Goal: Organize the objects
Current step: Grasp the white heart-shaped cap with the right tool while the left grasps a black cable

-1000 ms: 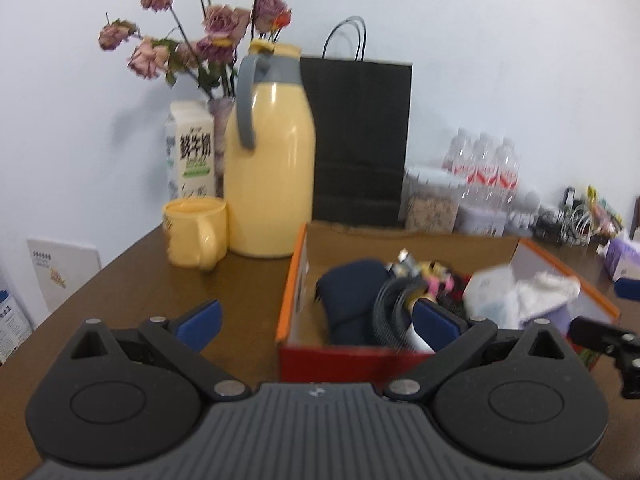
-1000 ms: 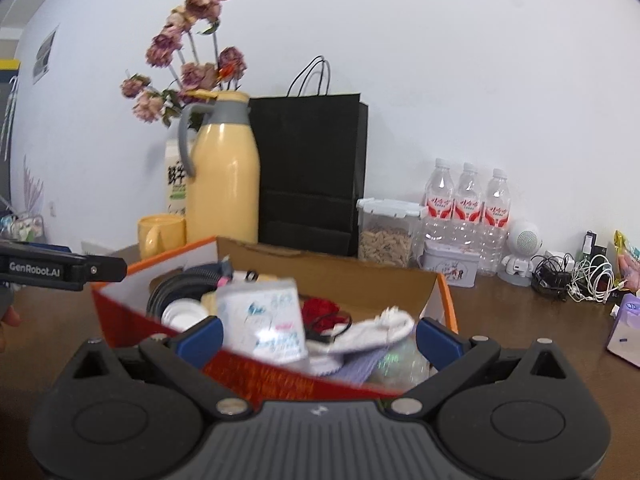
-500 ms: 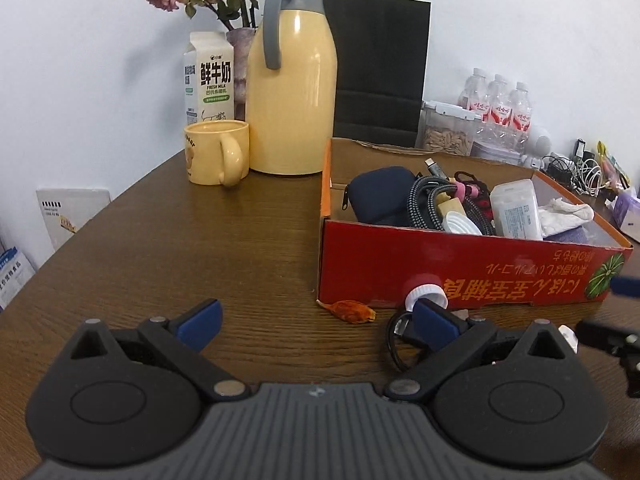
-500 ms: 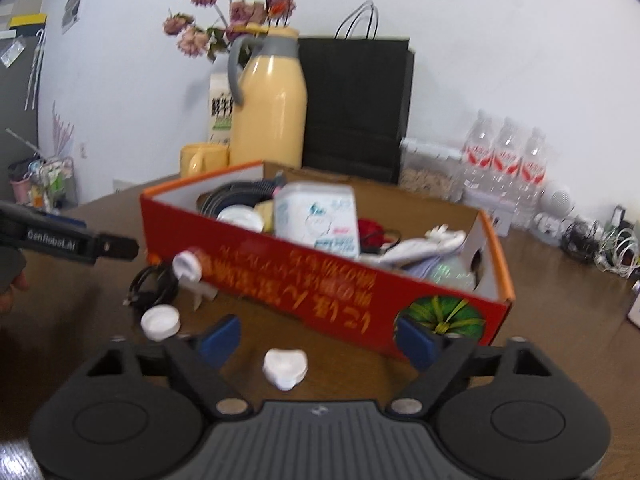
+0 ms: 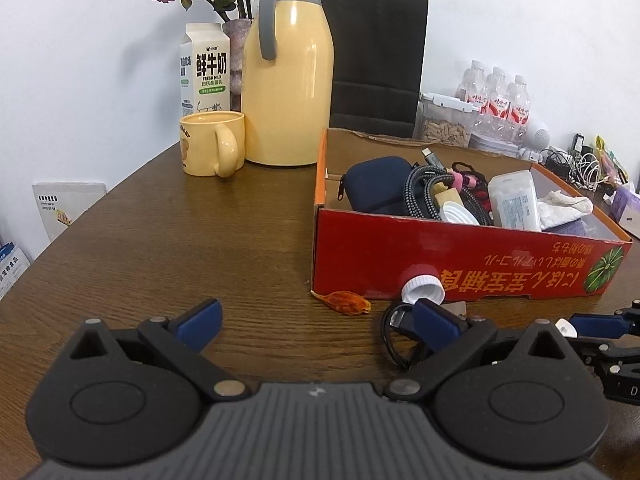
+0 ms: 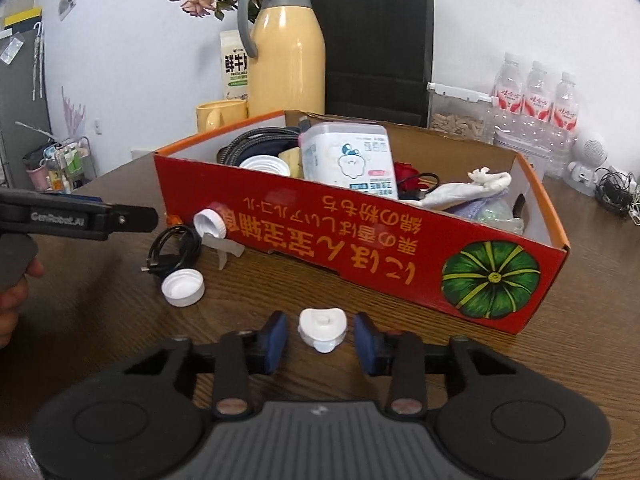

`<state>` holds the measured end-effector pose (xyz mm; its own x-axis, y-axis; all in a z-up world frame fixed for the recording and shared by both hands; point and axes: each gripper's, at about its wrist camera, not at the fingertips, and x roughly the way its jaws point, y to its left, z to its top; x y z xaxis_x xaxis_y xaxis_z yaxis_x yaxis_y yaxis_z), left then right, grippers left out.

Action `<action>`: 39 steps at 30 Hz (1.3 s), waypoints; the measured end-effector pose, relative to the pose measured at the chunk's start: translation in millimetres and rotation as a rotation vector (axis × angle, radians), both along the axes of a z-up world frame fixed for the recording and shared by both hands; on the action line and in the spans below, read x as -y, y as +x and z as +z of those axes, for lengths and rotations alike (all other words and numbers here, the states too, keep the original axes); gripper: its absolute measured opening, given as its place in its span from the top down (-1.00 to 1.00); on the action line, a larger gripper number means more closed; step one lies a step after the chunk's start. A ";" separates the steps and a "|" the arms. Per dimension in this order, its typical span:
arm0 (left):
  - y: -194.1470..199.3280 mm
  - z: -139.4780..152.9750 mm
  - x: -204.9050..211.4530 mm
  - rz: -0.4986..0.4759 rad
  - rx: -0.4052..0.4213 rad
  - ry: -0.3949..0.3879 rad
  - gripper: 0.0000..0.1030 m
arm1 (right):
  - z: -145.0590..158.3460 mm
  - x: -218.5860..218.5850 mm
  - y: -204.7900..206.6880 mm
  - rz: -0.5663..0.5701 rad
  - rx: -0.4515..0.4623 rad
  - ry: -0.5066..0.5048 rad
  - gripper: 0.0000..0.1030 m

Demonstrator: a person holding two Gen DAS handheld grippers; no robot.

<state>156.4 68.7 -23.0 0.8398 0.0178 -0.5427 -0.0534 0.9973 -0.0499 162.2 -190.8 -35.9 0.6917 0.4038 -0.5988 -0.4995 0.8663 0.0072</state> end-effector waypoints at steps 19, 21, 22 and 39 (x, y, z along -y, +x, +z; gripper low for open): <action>18.8 -7.2 34.4 -0.002 -0.092 -0.053 -1.00 | 7.5 -0.1 -10.8 -0.020 0.089 -0.002 0.53; 18.2 -7.9 38.4 -0.002 -0.094 -0.046 -0.96 | 7.8 0.4 -11.3 -0.020 0.095 0.001 0.53; 18.1 -8.4 40.0 0.001 -0.097 -0.043 -0.89 | 7.9 0.6 -11.7 -0.020 0.097 0.001 0.53; 10.7 -9.6 56.5 -0.033 -0.085 0.002 0.17 | 8.3 0.7 -13.7 -0.017 0.104 0.002 0.53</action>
